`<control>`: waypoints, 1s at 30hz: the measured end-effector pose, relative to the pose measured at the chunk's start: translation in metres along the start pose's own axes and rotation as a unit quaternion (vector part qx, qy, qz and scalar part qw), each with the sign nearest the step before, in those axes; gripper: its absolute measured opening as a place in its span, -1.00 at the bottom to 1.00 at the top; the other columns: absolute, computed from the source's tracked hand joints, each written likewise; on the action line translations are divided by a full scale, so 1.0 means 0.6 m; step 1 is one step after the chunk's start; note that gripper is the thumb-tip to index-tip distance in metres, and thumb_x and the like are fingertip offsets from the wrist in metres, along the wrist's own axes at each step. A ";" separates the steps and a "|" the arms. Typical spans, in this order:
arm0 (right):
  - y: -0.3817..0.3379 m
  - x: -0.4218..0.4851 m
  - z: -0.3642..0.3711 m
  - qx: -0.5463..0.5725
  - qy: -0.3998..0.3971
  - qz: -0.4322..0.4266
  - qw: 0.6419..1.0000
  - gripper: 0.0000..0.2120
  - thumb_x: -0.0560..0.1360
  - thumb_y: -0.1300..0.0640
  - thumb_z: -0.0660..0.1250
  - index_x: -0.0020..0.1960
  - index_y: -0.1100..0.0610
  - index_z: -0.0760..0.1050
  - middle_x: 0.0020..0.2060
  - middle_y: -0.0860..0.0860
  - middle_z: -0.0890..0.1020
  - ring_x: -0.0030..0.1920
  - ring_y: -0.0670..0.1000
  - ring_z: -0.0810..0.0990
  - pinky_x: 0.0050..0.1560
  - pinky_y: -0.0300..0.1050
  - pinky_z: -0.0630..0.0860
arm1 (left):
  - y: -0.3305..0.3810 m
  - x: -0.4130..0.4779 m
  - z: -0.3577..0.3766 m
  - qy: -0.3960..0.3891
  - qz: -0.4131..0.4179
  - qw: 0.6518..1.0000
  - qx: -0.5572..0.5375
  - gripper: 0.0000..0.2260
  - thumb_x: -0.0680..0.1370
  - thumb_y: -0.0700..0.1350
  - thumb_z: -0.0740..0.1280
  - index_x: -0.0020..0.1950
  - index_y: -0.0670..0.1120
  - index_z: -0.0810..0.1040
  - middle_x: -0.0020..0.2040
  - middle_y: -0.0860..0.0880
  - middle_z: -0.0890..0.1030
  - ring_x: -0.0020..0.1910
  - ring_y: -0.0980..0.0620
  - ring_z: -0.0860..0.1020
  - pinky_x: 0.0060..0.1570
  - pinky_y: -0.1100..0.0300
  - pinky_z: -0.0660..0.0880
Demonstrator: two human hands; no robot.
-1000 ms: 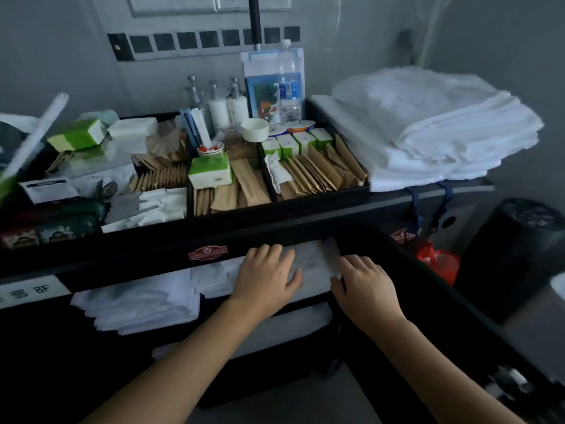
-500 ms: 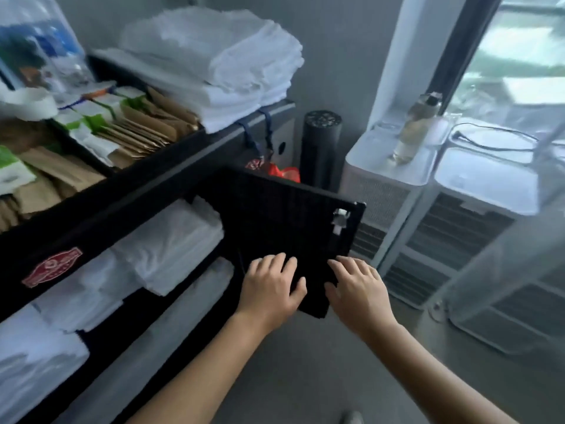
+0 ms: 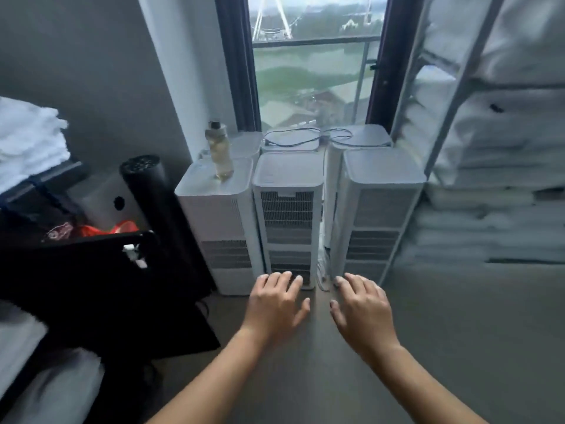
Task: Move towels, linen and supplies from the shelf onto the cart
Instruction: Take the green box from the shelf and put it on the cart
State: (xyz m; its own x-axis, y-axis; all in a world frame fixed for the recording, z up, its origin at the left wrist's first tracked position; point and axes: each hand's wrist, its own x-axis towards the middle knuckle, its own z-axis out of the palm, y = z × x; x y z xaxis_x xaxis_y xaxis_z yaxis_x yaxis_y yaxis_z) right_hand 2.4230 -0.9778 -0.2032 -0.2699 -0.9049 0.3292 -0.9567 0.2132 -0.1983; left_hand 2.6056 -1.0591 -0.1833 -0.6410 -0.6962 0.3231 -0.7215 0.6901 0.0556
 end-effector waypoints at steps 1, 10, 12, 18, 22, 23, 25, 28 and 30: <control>0.034 -0.002 -0.007 -0.001 0.004 0.015 1.000 -0.54 0.36 -0.05 0.33 0.19 0.13 0.60 0.13 0.09 0.64 0.13 0.14 0.60 0.18 0.11 0.53 | 0.027 0.020 0.010 -0.001 0.012 1.000 -0.007 -0.60 0.46 0.15 0.28 0.14 -0.08 0.64 0.07 -0.07 0.66 -0.02 -0.08 0.62 0.01 0.02 0.53; 0.381 -0.052 -0.090 -0.054 0.048 0.227 0.971 -0.48 0.43 -0.12 0.14 0.23 0.13 0.59 0.16 0.08 0.64 0.17 0.14 0.58 0.21 0.10 0.51 | 0.342 0.258 0.108 -0.020 0.244 0.965 -0.095 -0.58 0.42 0.11 0.32 0.16 -0.10 0.61 0.14 -0.07 0.63 0.07 -0.13 0.61 0.10 -0.01 0.53; 0.447 -0.064 -0.104 -0.083 0.052 0.273 0.957 -0.48 0.44 -0.13 0.14 0.24 0.13 0.58 0.16 0.08 0.63 0.17 0.13 0.58 0.21 0.08 0.50 | 0.406 0.316 0.133 -0.021 0.299 0.948 -0.104 -0.55 0.40 0.13 0.33 0.18 -0.09 0.60 0.16 -0.08 0.62 0.10 -0.13 0.60 0.13 -0.02 0.50; 0.593 -0.079 -0.162 -0.156 0.066 0.418 0.893 -0.54 0.45 -0.09 0.31 0.26 0.11 0.55 0.18 0.07 0.61 0.18 0.12 0.57 0.14 0.03 0.53 | 0.597 0.470 0.202 -0.005 0.438 0.883 -0.168 -0.56 0.52 0.17 0.25 0.27 -0.07 0.57 0.26 -0.10 0.60 0.21 -0.13 0.56 0.24 -0.06 0.46; 0.663 -0.101 -0.207 -0.188 0.076 0.499 0.842 -0.52 0.44 -0.08 0.34 0.30 0.10 0.52 0.21 0.07 0.59 0.19 0.13 0.56 0.15 0.04 0.50 | 0.732 0.531 0.229 0.004 0.528 0.822 -0.213 -0.60 0.54 0.14 0.26 0.21 -0.09 0.60 0.19 -0.11 0.62 0.13 -0.15 0.59 0.17 -0.04 0.48; 0.680 -0.109 -0.218 -0.195 0.080 0.518 0.829 -0.52 0.43 -0.08 0.34 0.29 0.10 0.52 0.21 0.07 0.59 0.18 0.14 0.56 0.14 0.05 0.50 | 0.766 0.541 0.235 0.008 0.547 0.807 -0.222 -0.61 0.54 0.14 0.26 0.20 -0.09 0.60 0.17 -0.11 0.62 0.11 -0.15 0.59 0.15 -0.03 0.48; 0.717 -0.129 -0.237 -0.210 0.085 0.551 0.803 -0.54 0.43 -0.08 0.32 0.26 0.10 0.53 0.18 0.07 0.60 0.14 0.15 0.56 0.12 0.07 0.50 | 0.836 0.557 0.249 0.013 0.576 0.781 -0.239 -0.62 0.54 0.14 0.27 0.19 -0.09 0.61 0.16 -0.11 0.63 0.08 -0.16 0.59 0.13 -0.03 0.49; 0.784 -0.167 -0.251 -0.222 0.087 0.591 0.771 -0.54 0.43 -0.08 0.25 0.24 0.12 0.53 0.12 0.08 0.61 0.09 0.17 0.56 0.10 0.08 0.50 | 0.948 0.572 0.275 0.004 0.606 0.754 -0.256 -0.61 0.54 0.13 0.27 0.20 -0.09 0.61 0.15 -0.12 0.64 0.08 -0.16 0.60 0.10 -0.03 0.51; 0.840 -0.191 -0.255 -0.226 0.092 0.608 0.755 -0.54 0.42 -0.09 0.23 0.23 0.13 0.54 0.10 0.09 0.61 0.07 0.18 0.57 0.09 0.09 0.50 | 1.022 0.582 0.292 -0.004 0.621 0.741 -0.257 -0.62 0.54 0.13 0.26 0.21 -0.08 0.61 0.16 -0.11 0.64 0.09 -0.16 0.60 0.10 -0.04 0.51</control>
State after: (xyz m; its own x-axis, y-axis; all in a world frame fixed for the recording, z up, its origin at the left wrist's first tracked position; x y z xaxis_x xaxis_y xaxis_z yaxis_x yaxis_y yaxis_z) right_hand 1.9550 -0.7106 -0.1998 -0.9501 0.1192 0.2883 0.0829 0.9874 -0.1350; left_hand 1.8936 -0.9136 -0.2020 -0.7298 0.5387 0.4209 0.6191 0.7819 0.0729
